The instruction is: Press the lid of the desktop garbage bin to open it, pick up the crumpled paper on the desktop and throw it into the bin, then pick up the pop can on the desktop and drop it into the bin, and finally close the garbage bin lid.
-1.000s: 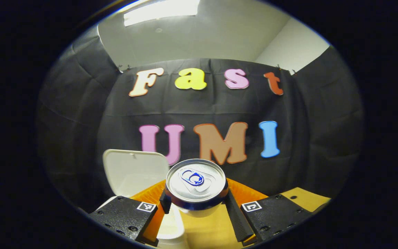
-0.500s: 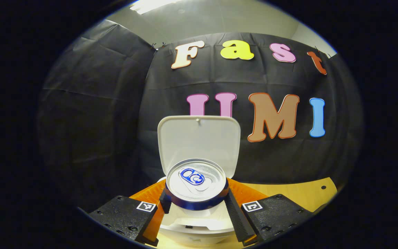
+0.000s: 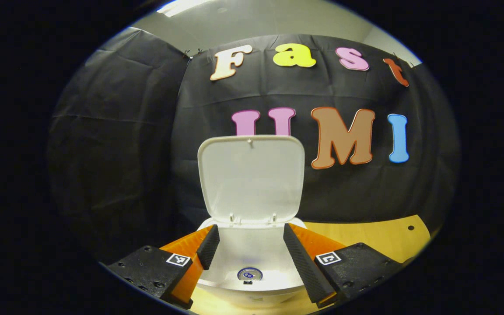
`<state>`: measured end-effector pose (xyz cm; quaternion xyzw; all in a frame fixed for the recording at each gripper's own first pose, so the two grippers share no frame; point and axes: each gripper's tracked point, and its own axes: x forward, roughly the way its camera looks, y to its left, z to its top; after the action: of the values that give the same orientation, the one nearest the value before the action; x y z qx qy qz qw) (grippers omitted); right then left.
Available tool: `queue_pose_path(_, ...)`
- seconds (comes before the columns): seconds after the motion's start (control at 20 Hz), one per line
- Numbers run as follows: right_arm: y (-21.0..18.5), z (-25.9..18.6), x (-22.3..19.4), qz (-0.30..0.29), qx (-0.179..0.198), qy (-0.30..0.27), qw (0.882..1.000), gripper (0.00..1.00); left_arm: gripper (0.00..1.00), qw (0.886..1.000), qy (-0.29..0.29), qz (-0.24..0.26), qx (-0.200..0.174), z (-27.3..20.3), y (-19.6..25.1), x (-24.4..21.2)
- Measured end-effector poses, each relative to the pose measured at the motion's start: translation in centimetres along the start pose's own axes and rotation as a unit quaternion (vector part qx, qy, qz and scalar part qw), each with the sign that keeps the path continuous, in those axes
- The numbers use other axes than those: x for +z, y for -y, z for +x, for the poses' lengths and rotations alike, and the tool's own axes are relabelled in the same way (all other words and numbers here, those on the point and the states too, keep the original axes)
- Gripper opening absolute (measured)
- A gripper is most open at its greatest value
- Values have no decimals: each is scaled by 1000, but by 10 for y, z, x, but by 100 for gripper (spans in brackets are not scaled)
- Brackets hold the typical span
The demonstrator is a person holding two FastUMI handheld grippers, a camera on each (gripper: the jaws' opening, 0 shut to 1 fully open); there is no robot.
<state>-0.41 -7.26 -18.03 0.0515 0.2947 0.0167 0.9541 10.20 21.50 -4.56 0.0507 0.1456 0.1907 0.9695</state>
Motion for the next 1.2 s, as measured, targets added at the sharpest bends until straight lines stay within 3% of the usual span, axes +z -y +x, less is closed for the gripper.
queue_pose_path(0.2,-2,1,-6,12,1,-5,1000,99,88,999,18,-19,-29,-2,4,52)
queue_pose_path(0.45,-5,4,-22,19,3,-17,1000,99,89,996,80,0,-28,23,-8,128)
queue_pose_path(0.6,-8,4,-27,28,3,-21,999,100,89,996,89,8,-25,50,-14,151)
queue_pose_path(1.0,8,1,-34,30,-17,-27,999,99,88,1000,10,4,-12,133,-24,133)
queue_pose_path(1.2,16,1,-37,32,-26,-33,999,99,88,999,-47,0,-26,144,-20,102)
